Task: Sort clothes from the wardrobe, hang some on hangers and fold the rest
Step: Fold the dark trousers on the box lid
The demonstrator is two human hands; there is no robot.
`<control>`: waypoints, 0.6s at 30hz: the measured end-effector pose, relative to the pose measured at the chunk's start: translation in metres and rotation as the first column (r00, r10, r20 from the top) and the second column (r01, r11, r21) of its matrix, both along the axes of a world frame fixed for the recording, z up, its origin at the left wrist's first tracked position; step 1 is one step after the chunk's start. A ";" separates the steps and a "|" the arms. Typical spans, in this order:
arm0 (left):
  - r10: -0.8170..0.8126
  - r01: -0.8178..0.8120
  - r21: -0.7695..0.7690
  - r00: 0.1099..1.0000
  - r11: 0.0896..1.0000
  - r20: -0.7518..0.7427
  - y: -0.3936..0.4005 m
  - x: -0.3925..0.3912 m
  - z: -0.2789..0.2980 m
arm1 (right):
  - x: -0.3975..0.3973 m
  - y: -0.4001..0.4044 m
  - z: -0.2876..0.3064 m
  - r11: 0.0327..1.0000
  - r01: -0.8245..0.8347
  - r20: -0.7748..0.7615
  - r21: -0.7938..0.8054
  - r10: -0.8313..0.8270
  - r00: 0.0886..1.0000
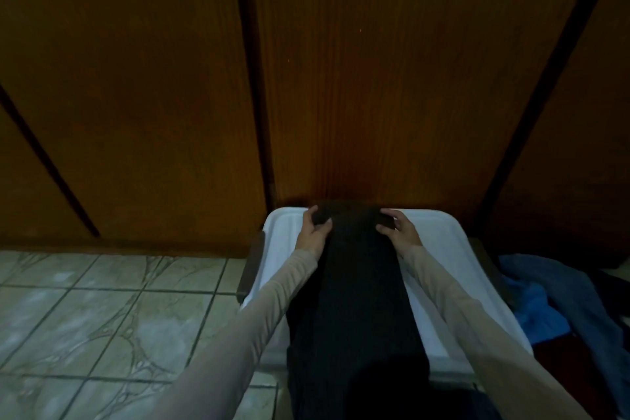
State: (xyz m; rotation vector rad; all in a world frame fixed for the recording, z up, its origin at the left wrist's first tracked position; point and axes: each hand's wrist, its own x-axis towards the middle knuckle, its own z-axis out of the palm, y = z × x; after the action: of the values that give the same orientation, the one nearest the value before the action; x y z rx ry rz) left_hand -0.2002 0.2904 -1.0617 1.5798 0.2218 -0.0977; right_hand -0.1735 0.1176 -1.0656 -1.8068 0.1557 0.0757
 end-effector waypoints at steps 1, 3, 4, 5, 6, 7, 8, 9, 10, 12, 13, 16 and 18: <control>0.002 -0.002 -0.005 1.000 1.000 0.023 -0.001 0.006 0.004 | 0.006 -0.001 0.002 1.000 -0.010 0.020 -0.016 0.010 1.000; 0.023 -0.023 -0.009 0.997 1.000 0.069 -0.002 0.018 0.010 | 0.014 -0.003 0.005 0.996 -0.035 0.086 -0.081 0.042 0.995; 0.037 -0.034 -0.033 0.995 0.999 0.088 -0.001 0.023 0.013 | 0.017 -0.004 0.005 0.990 -0.051 0.139 -0.132 0.069 0.988; 0.043 -0.038 -0.037 0.992 0.999 0.119 -0.001 0.029 0.015 | 0.019 -0.004 0.005 0.980 -0.065 0.199 -0.187 0.102 0.975; 0.034 -0.030 -0.030 0.987 0.999 0.155 0.001 0.033 0.015 | 0.021 -0.003 0.003 0.963 -0.078 0.249 -0.258 0.145 0.957; 0.011 -0.021 0.045 0.980 0.999 0.199 0.003 0.037 0.014 | 0.023 -0.002 0.000 0.924 -0.087 0.274 -0.372 0.198 0.941; -0.036 -0.011 0.203 0.973 0.979 0.229 0.006 0.041 0.011 | 0.025 -0.002 -0.005 0.844 -0.086 0.249 -0.529 0.250 0.936; -0.103 -0.006 0.421 0.966 0.907 0.236 0.008 0.044 0.005 | 0.027 -0.003 -0.011 0.728 -0.089 0.174 -0.679 0.278 0.945; -0.165 0.001 0.615 0.964 0.788 0.210 0.010 0.046 -0.002 | 0.028 -0.003 -0.018 0.618 -0.108 0.084 -0.779 0.273 0.958; -0.233 0.060 0.800 0.967 0.597 0.101 0.007 0.040 -0.016 | 0.027 0.000 -0.028 0.493 -0.171 -0.046 -0.853 0.255 0.966; -0.264 0.105 0.835 0.963 0.541 0.049 0.004 0.035 -0.023 | 0.024 0.002 -0.032 0.467 -0.211 -0.089 -0.859 0.268 0.959; -0.360 0.220 0.913 0.929 0.343 -0.089 -0.012 0.015 -0.038 | 0.019 0.007 -0.040 0.465 -0.316 -0.178 -0.827 0.316 0.932; -0.299 0.172 0.934 0.951 0.314 -0.075 -0.019 0.006 -0.045 | 0.019 0.008 -0.043 0.482 -0.281 -0.147 -0.830 0.297 0.943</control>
State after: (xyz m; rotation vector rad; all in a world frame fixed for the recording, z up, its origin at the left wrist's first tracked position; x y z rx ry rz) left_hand -0.1941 0.2713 -1.1065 2.8131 -0.1061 -0.1172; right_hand -0.1546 0.1254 -1.1089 -2.8256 -0.1810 0.2669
